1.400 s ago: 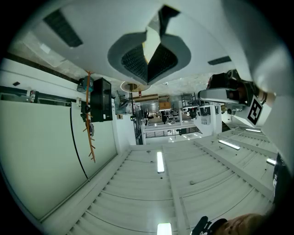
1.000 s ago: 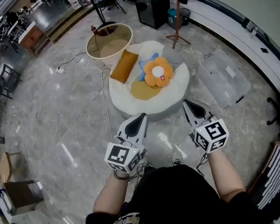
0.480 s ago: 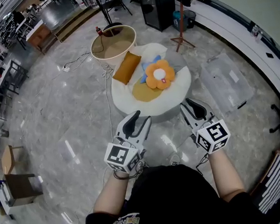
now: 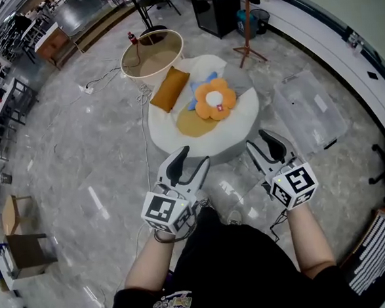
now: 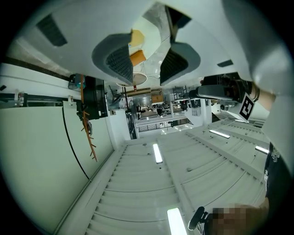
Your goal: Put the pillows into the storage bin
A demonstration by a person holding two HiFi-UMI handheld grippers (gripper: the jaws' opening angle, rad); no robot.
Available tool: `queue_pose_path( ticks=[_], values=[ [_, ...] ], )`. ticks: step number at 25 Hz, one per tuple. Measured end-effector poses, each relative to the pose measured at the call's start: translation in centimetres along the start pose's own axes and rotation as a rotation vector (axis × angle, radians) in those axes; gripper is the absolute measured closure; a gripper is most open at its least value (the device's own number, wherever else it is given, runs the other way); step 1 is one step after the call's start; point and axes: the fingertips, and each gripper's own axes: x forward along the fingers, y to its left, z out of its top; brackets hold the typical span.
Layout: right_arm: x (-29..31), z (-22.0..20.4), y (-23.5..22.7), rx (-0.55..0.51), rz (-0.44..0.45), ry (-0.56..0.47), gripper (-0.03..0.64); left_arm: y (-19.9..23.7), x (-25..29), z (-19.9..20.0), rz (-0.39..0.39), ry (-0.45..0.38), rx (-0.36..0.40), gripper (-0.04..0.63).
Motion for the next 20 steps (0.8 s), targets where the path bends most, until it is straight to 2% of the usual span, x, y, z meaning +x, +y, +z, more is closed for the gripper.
queue_pose_path(
  ticks=[10, 20],
  values=[
    [3.7, -0.4, -5.3, 0.009, -0.028, 0.044, 0.428, 3.5, 6.6, -0.7, -0.019, 0.004, -0.052, 0.375],
    [13.0, 1.5, -11.9, 0.011, -0.037, 0.086, 0.413, 11.0, 15.6, -0.3, -0.041, 0.018, -0.102, 0.370]
  ],
)
